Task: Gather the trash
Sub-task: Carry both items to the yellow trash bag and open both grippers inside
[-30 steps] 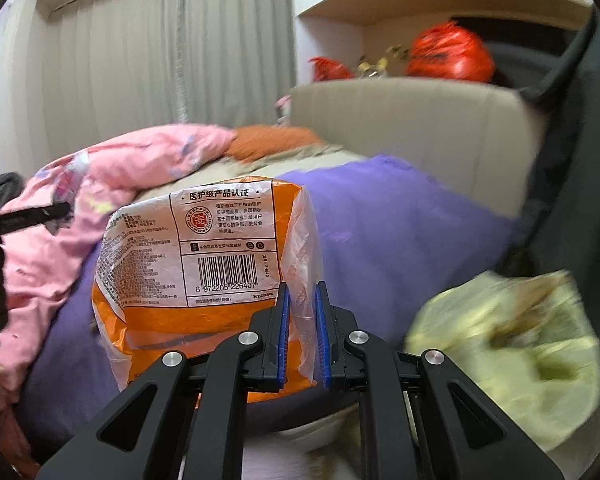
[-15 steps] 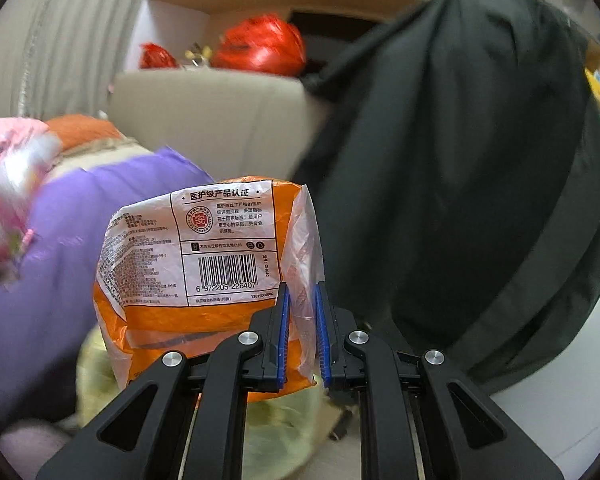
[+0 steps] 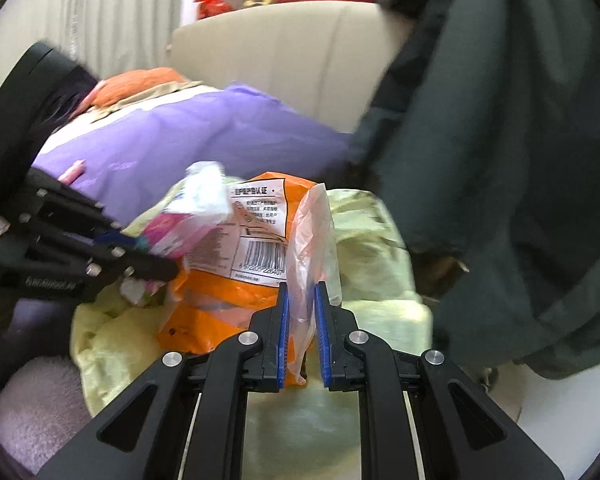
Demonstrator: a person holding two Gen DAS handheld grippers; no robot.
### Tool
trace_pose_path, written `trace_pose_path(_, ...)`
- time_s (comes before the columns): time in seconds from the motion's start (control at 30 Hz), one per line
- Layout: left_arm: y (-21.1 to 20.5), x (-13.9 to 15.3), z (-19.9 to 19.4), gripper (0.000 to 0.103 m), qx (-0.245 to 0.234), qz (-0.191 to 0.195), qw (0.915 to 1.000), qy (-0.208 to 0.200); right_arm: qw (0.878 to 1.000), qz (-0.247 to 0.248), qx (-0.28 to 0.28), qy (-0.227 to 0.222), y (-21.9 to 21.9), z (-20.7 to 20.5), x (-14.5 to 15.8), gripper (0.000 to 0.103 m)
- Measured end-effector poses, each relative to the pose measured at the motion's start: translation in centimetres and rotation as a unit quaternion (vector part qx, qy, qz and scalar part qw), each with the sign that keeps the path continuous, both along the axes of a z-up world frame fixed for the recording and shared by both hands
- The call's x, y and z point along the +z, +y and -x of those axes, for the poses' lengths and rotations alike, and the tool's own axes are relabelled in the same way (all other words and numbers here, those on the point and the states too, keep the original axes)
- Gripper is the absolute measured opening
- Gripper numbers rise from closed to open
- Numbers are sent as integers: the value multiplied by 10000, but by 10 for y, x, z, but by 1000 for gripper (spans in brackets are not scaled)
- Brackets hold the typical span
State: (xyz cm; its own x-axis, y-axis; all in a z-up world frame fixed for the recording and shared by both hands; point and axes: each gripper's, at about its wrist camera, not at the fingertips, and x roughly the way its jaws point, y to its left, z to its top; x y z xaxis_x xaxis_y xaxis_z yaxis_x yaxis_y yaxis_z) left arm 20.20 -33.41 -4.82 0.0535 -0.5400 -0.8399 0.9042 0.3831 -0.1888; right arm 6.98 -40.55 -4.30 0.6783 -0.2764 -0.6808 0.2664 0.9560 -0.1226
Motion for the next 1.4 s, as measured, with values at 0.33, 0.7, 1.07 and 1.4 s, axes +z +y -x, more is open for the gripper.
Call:
trace_pose_path(0.33, -3, 2, 12, 9, -149, 65, 9999, -58, 9992, -326, -248, -8, -15, 15, -9, 13)
trace_pose_path(0.7, -8, 1, 21, 15, -149, 188, 9997, 83, 9973, -458, -557, -156, -28, 30, -5, 13)
trace_pose_path(1.07, 40, 39, 32, 47, 293, 619, 9975, -159, 9952, -549, -620, -523, -19, 49, 11, 42)
trace_pose_path(1.4, 104, 70, 39, 49, 1067, 971, 9864, -791, 9938, -357, -698, -784, 14, 65, 38, 44)
